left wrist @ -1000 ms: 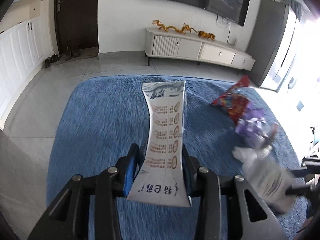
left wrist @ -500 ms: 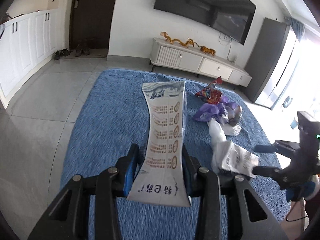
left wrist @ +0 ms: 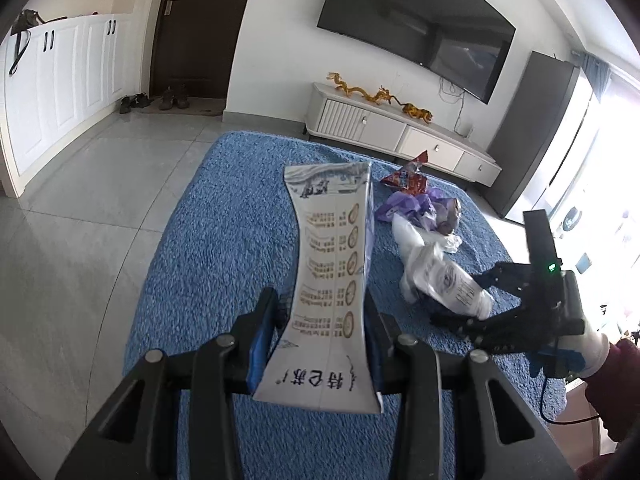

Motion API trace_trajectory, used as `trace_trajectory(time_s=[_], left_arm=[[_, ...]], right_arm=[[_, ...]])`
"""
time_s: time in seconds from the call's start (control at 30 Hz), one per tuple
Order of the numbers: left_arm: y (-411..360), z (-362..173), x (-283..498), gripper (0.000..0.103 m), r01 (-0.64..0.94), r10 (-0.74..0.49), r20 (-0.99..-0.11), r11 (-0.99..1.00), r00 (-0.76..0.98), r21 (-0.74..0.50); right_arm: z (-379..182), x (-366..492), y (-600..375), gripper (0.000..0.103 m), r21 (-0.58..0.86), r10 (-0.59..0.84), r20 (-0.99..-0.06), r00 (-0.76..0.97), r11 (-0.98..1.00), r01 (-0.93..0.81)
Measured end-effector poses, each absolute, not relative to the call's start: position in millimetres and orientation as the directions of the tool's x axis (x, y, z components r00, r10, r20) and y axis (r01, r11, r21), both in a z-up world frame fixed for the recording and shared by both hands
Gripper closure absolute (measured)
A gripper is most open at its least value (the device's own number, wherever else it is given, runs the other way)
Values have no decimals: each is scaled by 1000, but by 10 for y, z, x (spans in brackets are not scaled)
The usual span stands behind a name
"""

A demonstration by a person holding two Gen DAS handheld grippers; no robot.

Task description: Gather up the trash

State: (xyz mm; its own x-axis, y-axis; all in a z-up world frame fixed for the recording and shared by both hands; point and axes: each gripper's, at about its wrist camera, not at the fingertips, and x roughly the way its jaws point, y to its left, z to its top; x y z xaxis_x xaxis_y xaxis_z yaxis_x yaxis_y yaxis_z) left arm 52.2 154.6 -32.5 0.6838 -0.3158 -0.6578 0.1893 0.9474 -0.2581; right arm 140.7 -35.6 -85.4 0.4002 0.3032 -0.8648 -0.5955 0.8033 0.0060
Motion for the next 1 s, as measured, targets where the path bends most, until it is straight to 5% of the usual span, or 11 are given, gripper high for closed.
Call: trace_trajectory(time_s=[0.63,1.0], left_arm=[[1173,34,166,66,261,-365,-608,931,705,-255],[-118,511,293,66,493,-519,-569,843,638,-215]], right_arm=[[-130,703,-1220,64,145,438,-717,542,854,-499],[524,258,-2555,64,115,296,-597,746,951,-286]])
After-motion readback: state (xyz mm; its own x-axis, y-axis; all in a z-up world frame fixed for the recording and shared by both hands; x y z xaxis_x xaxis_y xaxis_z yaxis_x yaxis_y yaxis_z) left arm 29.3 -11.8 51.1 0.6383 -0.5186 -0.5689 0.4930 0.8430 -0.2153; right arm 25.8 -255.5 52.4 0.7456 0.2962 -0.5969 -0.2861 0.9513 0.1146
